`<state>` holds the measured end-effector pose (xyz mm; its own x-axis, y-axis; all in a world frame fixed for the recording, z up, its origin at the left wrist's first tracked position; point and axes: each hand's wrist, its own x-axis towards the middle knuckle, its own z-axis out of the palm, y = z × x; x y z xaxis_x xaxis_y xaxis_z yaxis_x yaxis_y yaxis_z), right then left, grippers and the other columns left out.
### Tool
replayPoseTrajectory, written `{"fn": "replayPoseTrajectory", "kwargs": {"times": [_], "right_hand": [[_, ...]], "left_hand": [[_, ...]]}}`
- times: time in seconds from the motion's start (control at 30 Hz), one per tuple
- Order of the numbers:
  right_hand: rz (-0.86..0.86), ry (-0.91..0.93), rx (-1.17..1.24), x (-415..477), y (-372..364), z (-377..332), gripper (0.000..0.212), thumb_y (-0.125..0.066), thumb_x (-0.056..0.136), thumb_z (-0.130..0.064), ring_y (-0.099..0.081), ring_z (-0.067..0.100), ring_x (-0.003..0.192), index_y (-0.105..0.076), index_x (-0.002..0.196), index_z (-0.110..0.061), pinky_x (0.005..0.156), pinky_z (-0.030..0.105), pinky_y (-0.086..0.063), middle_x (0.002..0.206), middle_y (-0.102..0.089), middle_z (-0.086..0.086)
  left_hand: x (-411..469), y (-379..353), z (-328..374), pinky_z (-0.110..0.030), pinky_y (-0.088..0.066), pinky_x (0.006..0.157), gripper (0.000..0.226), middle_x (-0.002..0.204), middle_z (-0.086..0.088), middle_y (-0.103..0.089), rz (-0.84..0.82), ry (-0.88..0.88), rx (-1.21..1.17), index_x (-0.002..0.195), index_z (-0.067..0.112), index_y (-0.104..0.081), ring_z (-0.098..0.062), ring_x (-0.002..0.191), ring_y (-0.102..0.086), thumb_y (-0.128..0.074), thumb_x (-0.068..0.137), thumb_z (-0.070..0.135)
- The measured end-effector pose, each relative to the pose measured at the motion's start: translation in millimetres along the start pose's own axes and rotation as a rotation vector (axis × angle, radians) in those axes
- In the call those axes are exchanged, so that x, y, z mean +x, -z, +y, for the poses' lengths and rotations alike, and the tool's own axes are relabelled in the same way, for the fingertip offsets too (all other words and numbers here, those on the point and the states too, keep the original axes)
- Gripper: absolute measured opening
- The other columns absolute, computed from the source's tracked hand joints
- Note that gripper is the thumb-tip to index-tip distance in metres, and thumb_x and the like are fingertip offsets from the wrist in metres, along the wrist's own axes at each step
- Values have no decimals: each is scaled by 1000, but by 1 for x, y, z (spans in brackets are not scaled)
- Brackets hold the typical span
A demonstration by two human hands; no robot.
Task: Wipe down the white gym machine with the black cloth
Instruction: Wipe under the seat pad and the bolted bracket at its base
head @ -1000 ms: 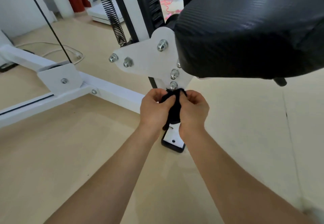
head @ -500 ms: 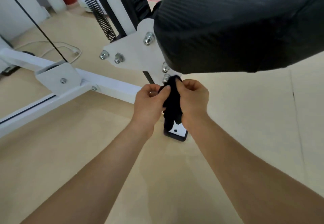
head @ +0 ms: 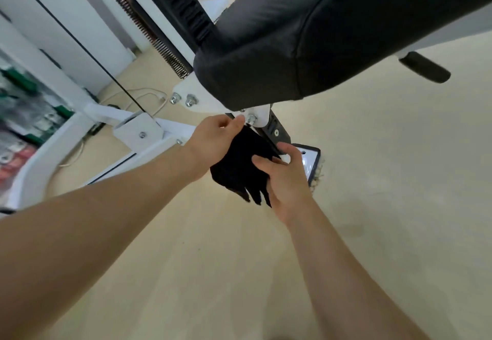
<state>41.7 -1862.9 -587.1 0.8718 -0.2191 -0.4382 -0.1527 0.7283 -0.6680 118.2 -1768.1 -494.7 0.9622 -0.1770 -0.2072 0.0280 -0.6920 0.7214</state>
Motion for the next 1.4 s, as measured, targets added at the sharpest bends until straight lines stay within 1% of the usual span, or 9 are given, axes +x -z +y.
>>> {"fn": "replayPoseTrajectory", "kwargs": {"times": [0.13, 0.27, 0.4, 0.57, 0.67, 0.87, 1.07, 1.3, 1.4], "right_hand": [[178, 149, -564, -3, -7, -10, 31, -60, 78, -35, -62, 24, 89, -60, 109, -32, 72, 40, -55, 100, -66, -3], [187, 165, -236, -12, -16, -25, 41, -59, 79, -21, -63, 22, 103, -52, 116, -40, 89, 44, -55, 116, -60, -2], [177, 197, -357, -14, -19, -32, 32, -67, 77, -40, -65, 22, 96, -44, 99, -32, 86, 41, -56, 107, -63, 6], [49, 61, -151, -14, -20, -26, 16, -59, 97, -27, -72, 22, 90, -70, 106, -21, 81, 42, -61, 98, -73, 4], [165, 156, -78, -13, -33, -24, 10, -62, 94, -15, -71, 18, 75, -68, 96, -22, 64, 33, -61, 88, -71, 0], [413, 395, -44, 2, -63, -20, 15, -64, 90, -10, -69, 14, 93, -75, 99, -15, 91, 37, -56, 96, -74, -2], [169, 301, -30, -1, -63, 2, 31, -52, 98, -22, -64, 14, 109, -68, 114, -43, 96, 36, -54, 125, -63, 0], [140, 339, -31, -8, -57, -28, 39, -47, 97, -1, -68, 21, 106, -67, 125, -18, 90, 34, -57, 115, -71, 2], [182, 573, -116, -15, -64, -38, 38, -46, 96, 0, -67, 12, 105, -67, 124, -15, 91, 25, -56, 114, -72, -1]], "left_hand": [[-9, -11, 11, -32, -59, 76, 23, 90, -11, -75, -178, 113, -236, 93, 5, -73, -25, 86, -72, -70, 90, 27], [-17, -8, 16, -38, -54, 83, 17, 98, -13, -73, -265, 163, -313, 101, 7, -74, -26, 91, -68, -62, 89, 3], [-22, -7, 18, -40, -53, 91, 20, 101, 1, -73, -240, 216, -390, 111, 26, -69, -16, 93, -67, -58, 97, 19], [-24, -21, 15, -35, -58, 76, 37, 102, -10, -70, -286, 135, -414, 114, 15, -67, -22, 91, -66, -45, 91, -4], [-19, -24, 4, -31, -55, 68, 43, 98, -15, -72, -129, 58, -424, 112, 11, -67, -27, 85, -68, -49, 81, -14], [-14, -15, 1, -28, -55, 64, 3, 79, -6, -70, -2, 3, -393, 86, 12, -68, -18, 71, -67, -67, 89, 11], [-10, -4, -3, -30, -58, 77, 24, 105, -13, -73, -87, 26, -622, 114, 2, -69, -24, 93, -71, -53, 96, -1], [-26, -3, -1, -16, -51, 56, 49, 67, 17, -65, -211, -185, -353, 120, 39, -60, 0, 56, -57, -44, 98, -1], [-29, -6, 4, -24, -56, 74, 59, 83, 27, -67, -182, -390, -196, 107, 60, -49, 1, 76, -64, -42, 99, 2]]}}
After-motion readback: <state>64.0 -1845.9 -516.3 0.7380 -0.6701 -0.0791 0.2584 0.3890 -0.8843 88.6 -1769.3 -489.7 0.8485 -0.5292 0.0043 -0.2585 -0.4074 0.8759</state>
